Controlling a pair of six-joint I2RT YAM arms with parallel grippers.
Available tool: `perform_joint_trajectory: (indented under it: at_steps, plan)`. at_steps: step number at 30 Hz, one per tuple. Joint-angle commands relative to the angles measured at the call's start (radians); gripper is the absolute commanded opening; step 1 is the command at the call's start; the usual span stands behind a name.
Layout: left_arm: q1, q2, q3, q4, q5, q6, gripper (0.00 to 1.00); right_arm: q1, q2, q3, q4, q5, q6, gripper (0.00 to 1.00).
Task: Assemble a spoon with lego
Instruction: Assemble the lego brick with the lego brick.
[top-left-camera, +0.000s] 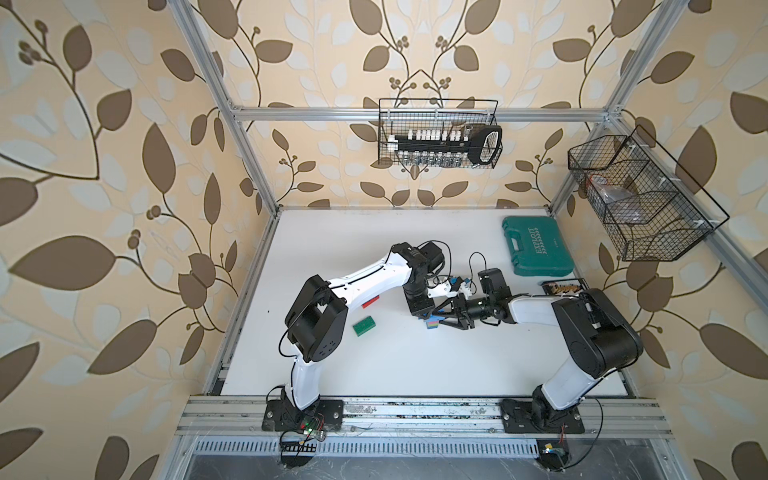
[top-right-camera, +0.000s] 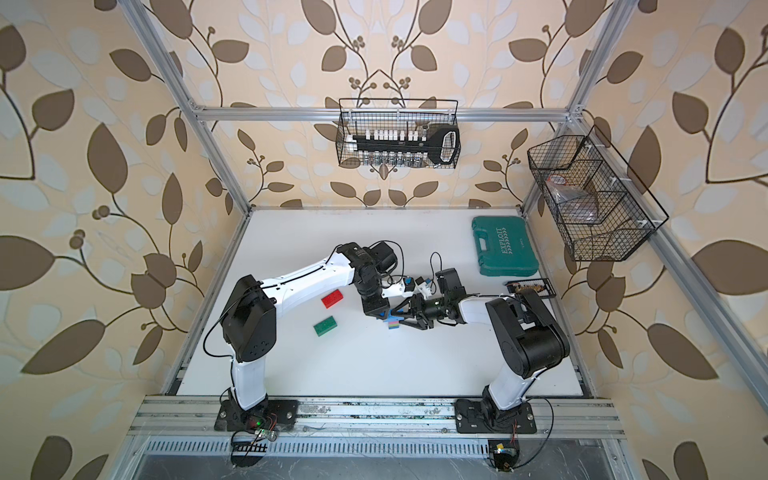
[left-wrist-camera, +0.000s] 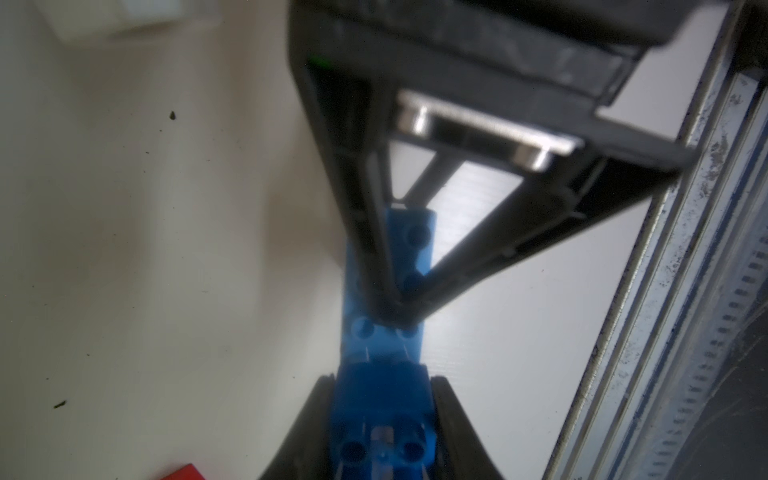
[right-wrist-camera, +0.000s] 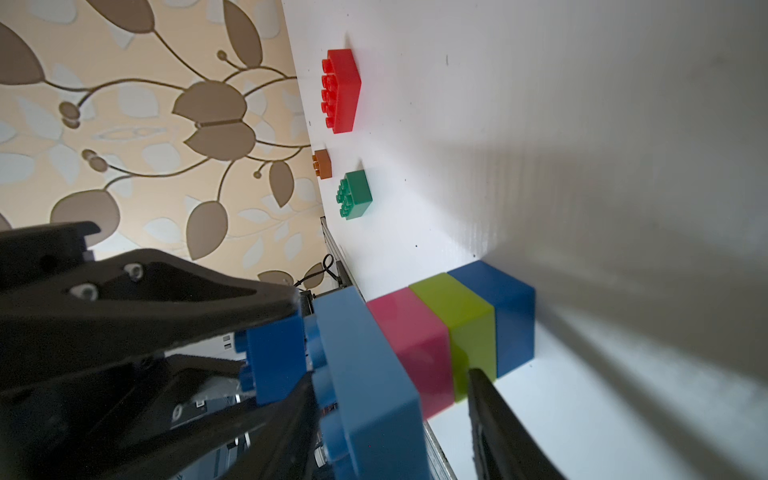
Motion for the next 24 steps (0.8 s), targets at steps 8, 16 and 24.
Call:
perform_joint_trajectory:
  at_steps: [8, 16, 24]
  plan:
    - [-0.022, -0.003, -0.002, -0.011, 0.021, -0.005, 0.0, 0.006, 0.026, -0.012, -0.007, -0.004, -0.008, 0.54]
    - [-0.035, 0.002, -0.028, -0.004, -0.036, -0.017, 0.0, 0.006, 0.031, -0.012, -0.008, -0.001, -0.008, 0.54]
    - [-0.037, 0.011, -0.001, -0.033, -0.088, -0.056, 0.0, 0.013, 0.033, -0.007, -0.022, 0.005, -0.016, 0.53]
